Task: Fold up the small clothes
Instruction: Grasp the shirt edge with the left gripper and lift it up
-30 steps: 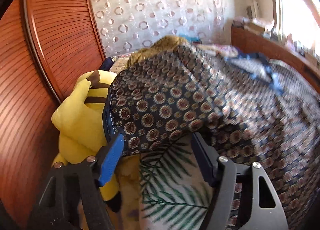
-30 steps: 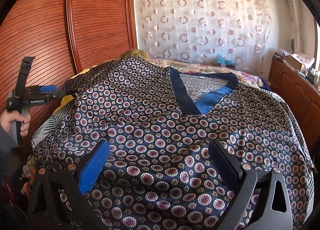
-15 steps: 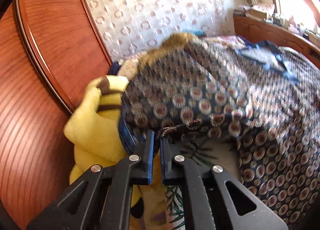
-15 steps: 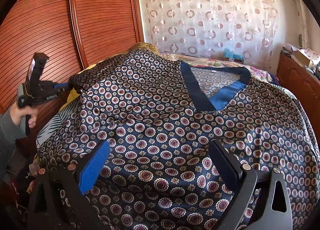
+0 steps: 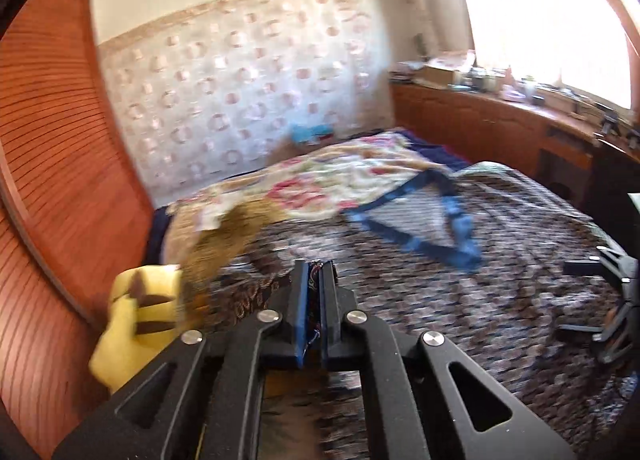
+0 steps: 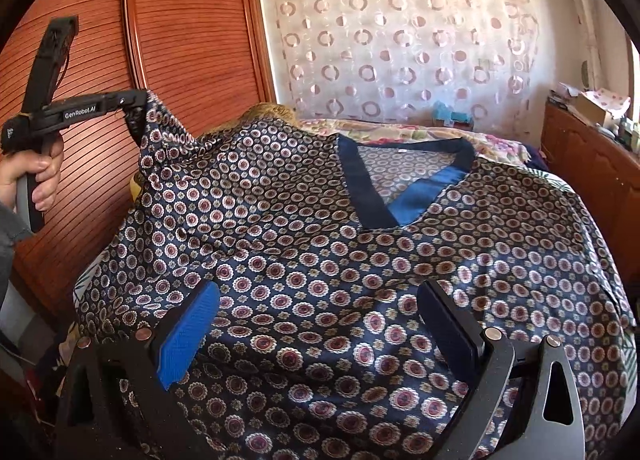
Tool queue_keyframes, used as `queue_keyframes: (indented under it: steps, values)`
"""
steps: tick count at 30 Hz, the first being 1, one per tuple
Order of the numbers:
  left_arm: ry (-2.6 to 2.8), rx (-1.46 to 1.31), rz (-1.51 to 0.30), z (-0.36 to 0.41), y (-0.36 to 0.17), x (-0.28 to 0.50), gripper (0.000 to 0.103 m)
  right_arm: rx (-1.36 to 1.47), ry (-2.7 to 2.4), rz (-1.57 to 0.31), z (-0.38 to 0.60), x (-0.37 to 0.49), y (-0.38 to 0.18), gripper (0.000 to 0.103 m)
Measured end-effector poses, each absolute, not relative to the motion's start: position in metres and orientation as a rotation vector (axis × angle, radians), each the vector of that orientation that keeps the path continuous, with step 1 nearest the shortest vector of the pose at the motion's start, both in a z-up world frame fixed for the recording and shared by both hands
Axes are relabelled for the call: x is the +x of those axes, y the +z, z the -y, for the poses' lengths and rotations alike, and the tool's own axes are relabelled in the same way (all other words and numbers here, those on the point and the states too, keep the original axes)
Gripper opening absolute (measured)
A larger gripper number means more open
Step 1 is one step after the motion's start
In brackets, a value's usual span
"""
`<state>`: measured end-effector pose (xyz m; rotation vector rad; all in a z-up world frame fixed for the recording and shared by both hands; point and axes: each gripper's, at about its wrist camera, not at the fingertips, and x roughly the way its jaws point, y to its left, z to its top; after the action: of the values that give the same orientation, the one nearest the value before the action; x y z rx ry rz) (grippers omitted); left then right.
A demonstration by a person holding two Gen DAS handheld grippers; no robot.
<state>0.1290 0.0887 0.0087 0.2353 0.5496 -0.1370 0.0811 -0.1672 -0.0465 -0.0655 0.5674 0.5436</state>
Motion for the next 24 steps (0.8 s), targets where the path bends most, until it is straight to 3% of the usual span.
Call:
queue_keyframes:
  steps: [4, 7, 10, 12, 14, 20, 24]
  values:
    - [-0.215, 0.208, -0.589, -0.057, 0.002, 0.122, 0.006, -0.043, 0.528, -0.574, 0.179, 0.077, -0.049, 0.099]
    - [-0.240, 0.189, -0.589, -0.051, 0.001, 0.109, 0.020, -0.041, 0.516, -0.576, 0.186, 0.073, -0.049, 0.099]
    - [-0.227, 0.172, -0.577, -0.058, 0.000, 0.097, 0.040, -0.030, 0.507, -0.578, 0.190, 0.071, -0.049, 0.099]
    - [-0.223, 0.153, -0.570, -0.066, 0.000, 0.090, 0.063, -0.020, 0.505, -0.579, 0.193, 0.072, -0.048, 0.099]
    - [-0.214, 0.120, -0.564, -0.076, -0.005, 0.088, 0.080, -0.013, 0.504, -0.582, 0.192, 0.073, -0.046, 0.099]
    - [-0.136, 0.013, -0.596, -0.107, -0.037, 0.074, 0.082, -0.043, 0.527, -0.587, 0.182, 0.080, -0.040, 0.099]
    - [-0.060, -0.044, -0.596, -0.127, -0.054, 0.058, 0.082, -0.075, 0.595, -0.584, 0.162, 0.091, -0.032, 0.089]
